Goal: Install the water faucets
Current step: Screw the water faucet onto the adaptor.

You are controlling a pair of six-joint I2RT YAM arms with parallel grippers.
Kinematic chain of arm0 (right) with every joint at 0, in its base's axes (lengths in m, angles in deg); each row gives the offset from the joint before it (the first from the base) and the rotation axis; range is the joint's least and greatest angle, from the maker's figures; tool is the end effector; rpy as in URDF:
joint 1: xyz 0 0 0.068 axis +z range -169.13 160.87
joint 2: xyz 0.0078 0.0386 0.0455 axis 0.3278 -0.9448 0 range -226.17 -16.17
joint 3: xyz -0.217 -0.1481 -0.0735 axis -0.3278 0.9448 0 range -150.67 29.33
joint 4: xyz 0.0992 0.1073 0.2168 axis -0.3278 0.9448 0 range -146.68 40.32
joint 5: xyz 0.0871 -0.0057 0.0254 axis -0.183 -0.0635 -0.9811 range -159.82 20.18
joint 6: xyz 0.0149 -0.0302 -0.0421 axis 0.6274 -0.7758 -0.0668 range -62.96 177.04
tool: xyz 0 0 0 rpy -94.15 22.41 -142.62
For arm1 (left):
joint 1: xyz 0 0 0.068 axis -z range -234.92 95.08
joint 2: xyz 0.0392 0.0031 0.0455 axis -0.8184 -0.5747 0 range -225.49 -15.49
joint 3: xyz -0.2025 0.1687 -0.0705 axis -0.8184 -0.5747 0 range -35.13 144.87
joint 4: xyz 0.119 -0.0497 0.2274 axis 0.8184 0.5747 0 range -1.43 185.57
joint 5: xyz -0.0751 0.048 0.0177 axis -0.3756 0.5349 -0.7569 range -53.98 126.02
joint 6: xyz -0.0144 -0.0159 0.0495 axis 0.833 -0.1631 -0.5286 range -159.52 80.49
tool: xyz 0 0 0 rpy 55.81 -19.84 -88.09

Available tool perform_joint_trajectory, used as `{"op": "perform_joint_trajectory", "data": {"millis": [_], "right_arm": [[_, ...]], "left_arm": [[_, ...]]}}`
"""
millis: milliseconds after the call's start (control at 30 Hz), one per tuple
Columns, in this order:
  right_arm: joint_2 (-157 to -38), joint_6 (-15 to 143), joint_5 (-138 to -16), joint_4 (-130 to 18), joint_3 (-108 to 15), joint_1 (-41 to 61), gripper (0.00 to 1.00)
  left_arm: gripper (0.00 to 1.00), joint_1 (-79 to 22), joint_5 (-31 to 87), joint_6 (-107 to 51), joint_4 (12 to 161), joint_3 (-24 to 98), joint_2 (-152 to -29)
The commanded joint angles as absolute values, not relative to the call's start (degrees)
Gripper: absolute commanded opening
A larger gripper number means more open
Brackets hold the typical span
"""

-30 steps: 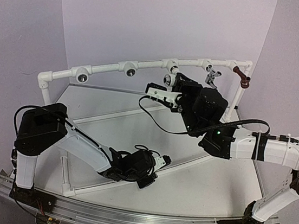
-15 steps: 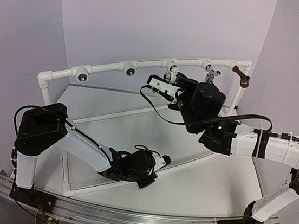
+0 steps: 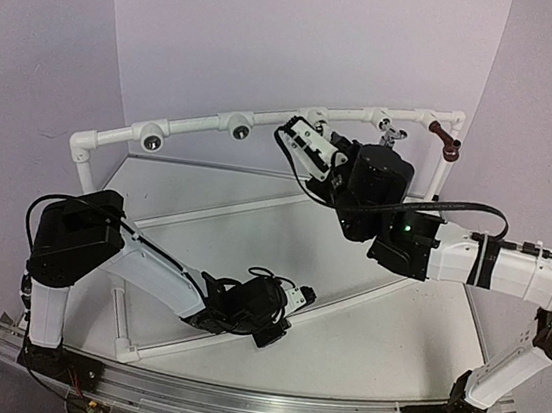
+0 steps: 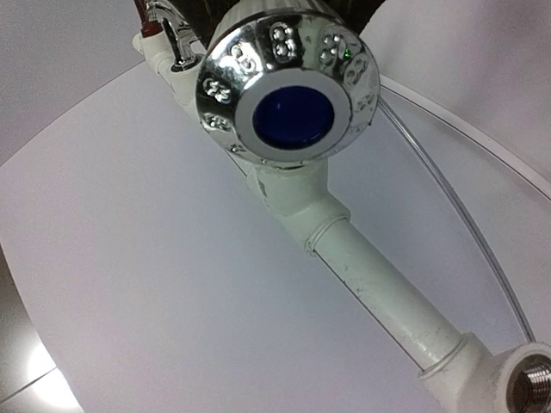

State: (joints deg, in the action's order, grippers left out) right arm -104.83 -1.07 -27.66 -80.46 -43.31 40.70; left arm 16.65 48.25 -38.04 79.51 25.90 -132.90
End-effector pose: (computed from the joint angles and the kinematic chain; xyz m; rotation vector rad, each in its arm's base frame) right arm 0.2042 0.3038 0.3811 -0.8580 1.2187 -0.5019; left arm 0.1339 -0.3778 0.0971 1.2956 2.0218 -0.3512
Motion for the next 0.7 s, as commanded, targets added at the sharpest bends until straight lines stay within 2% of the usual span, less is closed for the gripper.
{"op": "perform_joint_trajectory", "data": {"millis": [0, 333, 667], "right_arm": [[-107.5, 15.3, -26.4, -81.9, -46.4, 39.8, 0.00], [-108.2, 35.4, -25.1, -81.1, -47.3, 39.8, 0.00], [-108.6, 65.1, -25.4, -78.0, -48.8, 39.8, 0.00]], "left_arm": [[0.00, 17.1, 45.7, -29.0, 95.7, 20.2, -141.7], [0.00, 17.1, 45.7, -29.0, 95.7, 20.1, -141.7], [0.00, 17.1, 45.6, -29.1, 95.7, 20.0, -141.7]]}}
